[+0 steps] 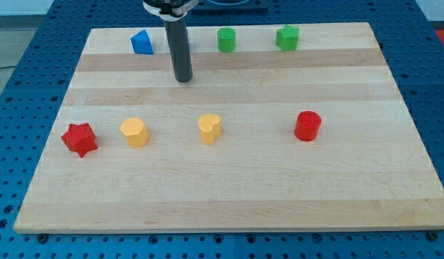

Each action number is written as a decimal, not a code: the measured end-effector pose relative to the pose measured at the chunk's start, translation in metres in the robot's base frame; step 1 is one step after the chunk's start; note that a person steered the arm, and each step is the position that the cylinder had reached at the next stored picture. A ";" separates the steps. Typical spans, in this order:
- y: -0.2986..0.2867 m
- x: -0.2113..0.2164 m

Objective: Slide the red star to the bottom left of the green star

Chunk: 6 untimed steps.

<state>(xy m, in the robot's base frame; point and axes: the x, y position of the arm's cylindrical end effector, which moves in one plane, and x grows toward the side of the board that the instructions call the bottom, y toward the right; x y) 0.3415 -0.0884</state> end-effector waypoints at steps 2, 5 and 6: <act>0.000 0.000; -0.035 0.017; -0.030 0.016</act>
<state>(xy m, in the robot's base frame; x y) 0.3576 -0.1182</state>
